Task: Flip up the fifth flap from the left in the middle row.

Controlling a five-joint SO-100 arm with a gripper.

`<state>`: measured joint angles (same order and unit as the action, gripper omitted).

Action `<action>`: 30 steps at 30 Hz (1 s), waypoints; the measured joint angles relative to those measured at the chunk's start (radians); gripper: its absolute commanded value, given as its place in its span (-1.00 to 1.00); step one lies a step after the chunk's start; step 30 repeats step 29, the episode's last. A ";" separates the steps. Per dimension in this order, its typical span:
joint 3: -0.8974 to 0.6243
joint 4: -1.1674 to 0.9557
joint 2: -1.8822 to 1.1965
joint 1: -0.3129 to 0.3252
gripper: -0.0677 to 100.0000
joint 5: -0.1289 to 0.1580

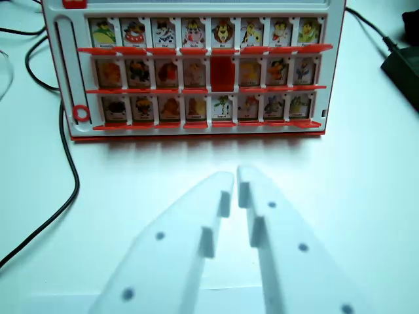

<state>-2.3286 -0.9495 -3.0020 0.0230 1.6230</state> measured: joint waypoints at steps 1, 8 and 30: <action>-0.002 -0.034 -0.064 0.003 -1.00 0.000; -0.002 -0.204 -0.244 -0.009 -1.00 -0.011; -0.021 -0.135 -0.193 0.011 -1.00 -0.029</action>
